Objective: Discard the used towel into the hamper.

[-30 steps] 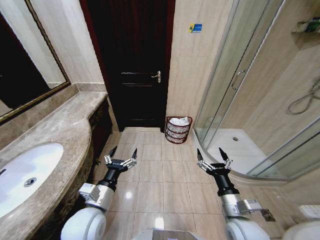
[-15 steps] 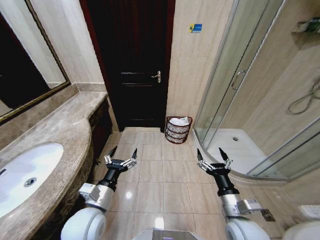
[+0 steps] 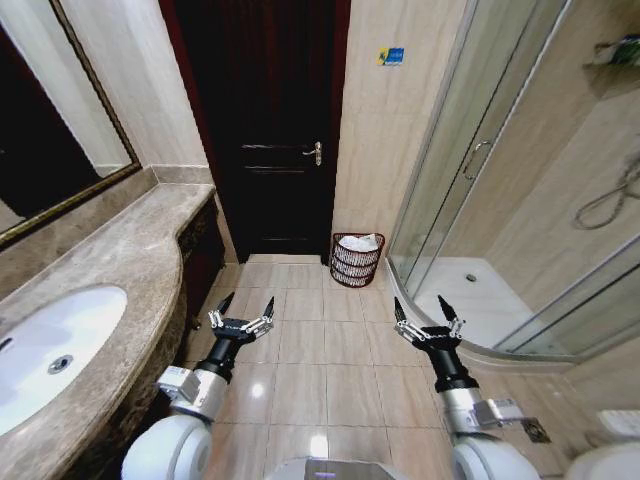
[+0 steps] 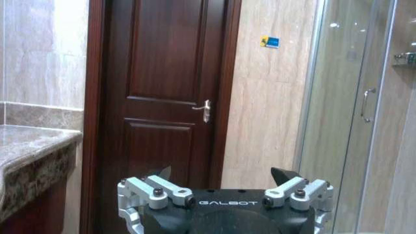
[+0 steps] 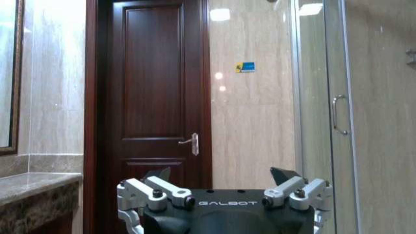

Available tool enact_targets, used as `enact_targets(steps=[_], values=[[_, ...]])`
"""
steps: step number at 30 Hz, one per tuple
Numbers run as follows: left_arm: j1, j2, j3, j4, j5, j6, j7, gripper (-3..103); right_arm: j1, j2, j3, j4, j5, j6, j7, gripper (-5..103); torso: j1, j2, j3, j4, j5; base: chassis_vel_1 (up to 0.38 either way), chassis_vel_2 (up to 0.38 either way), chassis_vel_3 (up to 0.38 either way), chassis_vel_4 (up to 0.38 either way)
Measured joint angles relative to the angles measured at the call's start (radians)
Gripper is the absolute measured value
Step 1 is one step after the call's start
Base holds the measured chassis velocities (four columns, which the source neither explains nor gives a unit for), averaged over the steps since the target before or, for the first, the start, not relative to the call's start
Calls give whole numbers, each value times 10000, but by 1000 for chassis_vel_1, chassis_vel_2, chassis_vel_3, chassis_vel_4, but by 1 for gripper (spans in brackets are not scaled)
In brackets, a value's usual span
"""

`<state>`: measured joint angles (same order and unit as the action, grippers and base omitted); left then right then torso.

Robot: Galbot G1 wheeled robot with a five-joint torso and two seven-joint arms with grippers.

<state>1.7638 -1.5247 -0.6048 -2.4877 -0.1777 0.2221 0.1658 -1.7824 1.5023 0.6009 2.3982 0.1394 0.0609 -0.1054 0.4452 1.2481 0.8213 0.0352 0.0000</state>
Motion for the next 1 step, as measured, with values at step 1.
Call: enact_targets(steps=[1], values=[[0, 0, 0, 0, 0, 0, 0, 100, 0, 0, 0, 0, 0, 0, 0, 100, 0, 0, 0, 0, 0, 0, 0, 0, 0]])
